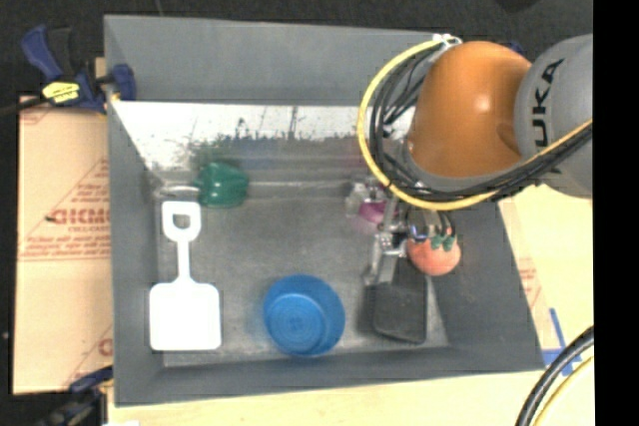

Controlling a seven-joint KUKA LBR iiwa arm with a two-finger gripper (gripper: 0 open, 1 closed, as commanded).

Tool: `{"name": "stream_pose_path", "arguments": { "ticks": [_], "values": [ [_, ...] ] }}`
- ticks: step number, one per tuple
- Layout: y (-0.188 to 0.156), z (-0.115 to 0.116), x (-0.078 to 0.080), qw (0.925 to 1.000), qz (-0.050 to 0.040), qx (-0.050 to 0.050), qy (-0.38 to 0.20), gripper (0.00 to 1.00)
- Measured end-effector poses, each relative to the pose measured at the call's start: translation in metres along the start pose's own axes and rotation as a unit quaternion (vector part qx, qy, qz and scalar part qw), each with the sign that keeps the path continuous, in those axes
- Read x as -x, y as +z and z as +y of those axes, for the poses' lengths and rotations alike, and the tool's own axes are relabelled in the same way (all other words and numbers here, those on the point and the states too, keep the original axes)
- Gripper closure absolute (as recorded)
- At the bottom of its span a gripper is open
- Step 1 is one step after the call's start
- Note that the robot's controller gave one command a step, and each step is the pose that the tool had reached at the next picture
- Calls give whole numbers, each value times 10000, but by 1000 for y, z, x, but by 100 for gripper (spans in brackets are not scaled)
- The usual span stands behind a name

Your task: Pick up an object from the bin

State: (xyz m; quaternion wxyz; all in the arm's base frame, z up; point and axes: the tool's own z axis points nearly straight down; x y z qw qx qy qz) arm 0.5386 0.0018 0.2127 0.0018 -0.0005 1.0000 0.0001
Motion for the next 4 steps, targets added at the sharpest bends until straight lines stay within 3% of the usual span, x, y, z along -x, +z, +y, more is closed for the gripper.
{"name": "stream_pose_path", "arguments": {
  "ticks": [1,2,3,4],
  "values": [
    [0,0,0,10000,0,0,0,0],
    [19,-10,-52,9991,12,1,425,0],
    [47,42,-19,9983,-31,9,587,0],
    [35,4,-40,9946,-28,-11,1039,0]
  ]
}}
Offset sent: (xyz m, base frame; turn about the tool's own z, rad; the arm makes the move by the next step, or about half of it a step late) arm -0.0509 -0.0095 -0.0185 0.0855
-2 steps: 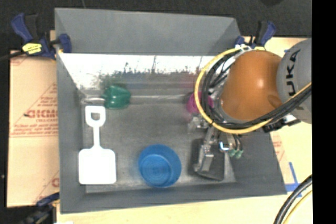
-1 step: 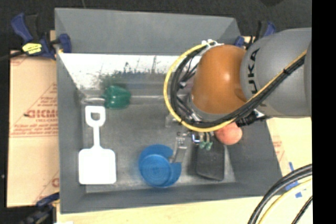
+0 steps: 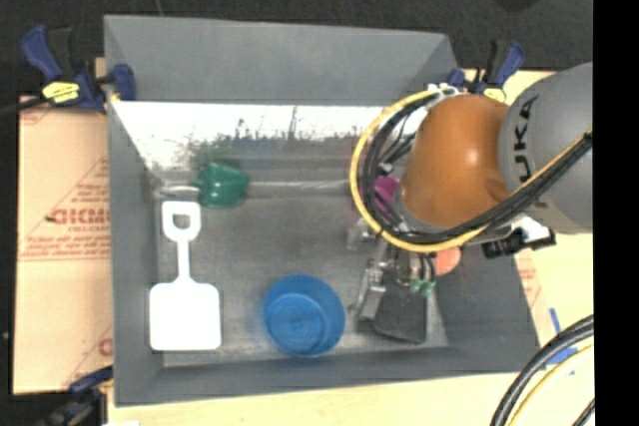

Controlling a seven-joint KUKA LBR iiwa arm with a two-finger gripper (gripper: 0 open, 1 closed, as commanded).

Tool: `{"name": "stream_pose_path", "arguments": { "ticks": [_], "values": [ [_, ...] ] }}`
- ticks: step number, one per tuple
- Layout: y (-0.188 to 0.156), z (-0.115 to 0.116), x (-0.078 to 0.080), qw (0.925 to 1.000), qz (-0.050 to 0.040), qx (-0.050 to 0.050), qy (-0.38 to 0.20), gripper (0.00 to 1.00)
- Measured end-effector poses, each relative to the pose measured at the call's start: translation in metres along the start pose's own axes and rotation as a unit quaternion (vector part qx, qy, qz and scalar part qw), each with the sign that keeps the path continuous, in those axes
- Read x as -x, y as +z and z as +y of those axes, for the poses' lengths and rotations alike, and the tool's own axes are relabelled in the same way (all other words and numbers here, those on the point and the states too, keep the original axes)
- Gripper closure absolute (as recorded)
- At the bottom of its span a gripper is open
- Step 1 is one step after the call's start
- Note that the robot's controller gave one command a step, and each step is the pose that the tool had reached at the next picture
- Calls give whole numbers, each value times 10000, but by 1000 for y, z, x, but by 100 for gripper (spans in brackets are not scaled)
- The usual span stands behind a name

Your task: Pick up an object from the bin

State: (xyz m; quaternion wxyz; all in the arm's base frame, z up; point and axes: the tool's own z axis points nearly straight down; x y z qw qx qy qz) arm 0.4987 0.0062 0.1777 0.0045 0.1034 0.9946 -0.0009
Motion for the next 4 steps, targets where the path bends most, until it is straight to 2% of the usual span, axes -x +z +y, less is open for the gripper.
{"name": "stream_pose_path", "arguments": {
  "ticks": [1,2,3,4],
  "values": [
    [71,16,-21,9986,27,18,-519,0],
    [-10,10,-3,9998,-84,17,-206,0],
    [95,30,-24,9995,13,13,-326,0],
    [-7,24,-20,9996,-54,13,-267,0]
  ]
}}
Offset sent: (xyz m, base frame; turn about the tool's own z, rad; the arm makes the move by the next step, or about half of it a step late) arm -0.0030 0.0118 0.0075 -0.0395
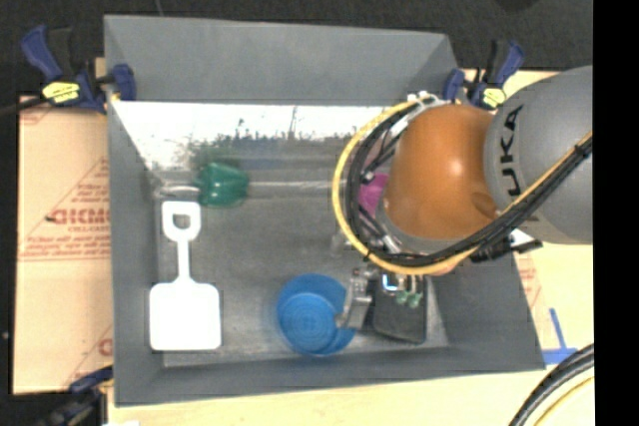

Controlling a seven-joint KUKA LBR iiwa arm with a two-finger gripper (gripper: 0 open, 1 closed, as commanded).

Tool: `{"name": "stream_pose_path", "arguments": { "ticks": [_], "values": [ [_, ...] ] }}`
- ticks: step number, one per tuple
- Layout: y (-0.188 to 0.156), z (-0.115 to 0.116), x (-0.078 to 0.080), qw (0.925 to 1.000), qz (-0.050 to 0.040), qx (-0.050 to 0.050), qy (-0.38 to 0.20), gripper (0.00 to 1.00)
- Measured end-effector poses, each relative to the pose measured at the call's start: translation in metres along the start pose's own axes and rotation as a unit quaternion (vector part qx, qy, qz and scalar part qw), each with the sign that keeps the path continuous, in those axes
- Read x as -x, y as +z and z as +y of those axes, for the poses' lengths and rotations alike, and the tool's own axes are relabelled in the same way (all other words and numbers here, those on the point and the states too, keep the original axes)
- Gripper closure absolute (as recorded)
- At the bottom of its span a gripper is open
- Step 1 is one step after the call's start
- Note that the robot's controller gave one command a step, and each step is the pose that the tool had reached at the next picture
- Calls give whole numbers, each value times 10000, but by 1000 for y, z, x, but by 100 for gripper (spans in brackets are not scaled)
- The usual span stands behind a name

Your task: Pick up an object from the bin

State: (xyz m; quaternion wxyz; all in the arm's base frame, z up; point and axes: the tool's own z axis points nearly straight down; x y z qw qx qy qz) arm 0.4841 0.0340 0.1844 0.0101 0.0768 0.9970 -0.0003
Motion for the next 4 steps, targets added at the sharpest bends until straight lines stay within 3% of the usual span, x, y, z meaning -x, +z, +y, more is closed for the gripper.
{"name": "stream_pose_path", "arguments": {
  "ticks": [1,2,3,4],
  "values": [
    [94,22,-2,10000,6,11,48,0],
    [60,33,28,9995,-112,31,277,100],
    [63,32,26,9996,-87,21,275,100],
    [-20,30,32,9998,-150,40,155,100]
  ]
}}
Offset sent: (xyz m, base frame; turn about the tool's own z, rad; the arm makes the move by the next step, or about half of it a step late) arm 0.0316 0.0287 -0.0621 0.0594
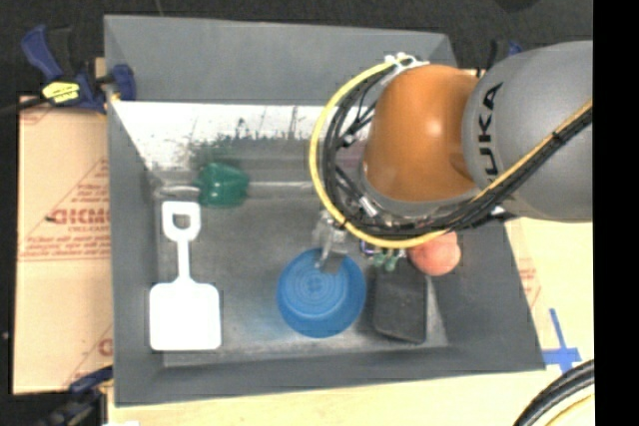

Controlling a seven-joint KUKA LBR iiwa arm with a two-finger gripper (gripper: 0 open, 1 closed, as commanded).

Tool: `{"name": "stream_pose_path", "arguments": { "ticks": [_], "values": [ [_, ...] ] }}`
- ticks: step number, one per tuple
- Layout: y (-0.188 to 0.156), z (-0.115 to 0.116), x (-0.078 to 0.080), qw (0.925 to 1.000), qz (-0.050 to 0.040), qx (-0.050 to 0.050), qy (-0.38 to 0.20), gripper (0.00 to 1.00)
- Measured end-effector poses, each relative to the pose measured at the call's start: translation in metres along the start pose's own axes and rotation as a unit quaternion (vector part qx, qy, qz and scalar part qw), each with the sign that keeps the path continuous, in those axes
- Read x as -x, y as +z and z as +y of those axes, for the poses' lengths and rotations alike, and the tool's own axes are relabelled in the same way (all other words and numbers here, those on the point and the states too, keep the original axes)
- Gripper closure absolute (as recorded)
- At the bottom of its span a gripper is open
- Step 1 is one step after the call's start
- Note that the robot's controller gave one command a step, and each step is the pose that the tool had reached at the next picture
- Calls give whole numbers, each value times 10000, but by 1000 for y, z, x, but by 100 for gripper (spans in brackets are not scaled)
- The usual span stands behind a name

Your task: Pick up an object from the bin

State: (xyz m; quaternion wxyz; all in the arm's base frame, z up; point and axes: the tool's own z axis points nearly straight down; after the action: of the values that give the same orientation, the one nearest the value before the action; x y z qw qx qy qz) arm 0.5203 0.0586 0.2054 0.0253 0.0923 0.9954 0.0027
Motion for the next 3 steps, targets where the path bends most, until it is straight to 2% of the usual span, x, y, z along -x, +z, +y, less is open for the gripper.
{"name": "stream_pose_path", "arguments": {
  "ticks": [1,2,3],
  "values": [
    [10,-4,-13,10000,79,-25,46,100],
    [35,33,-11,9974,45,-10,717,100],
    [52,20,-1,9996,81,-36,258,100]
  ]
}}
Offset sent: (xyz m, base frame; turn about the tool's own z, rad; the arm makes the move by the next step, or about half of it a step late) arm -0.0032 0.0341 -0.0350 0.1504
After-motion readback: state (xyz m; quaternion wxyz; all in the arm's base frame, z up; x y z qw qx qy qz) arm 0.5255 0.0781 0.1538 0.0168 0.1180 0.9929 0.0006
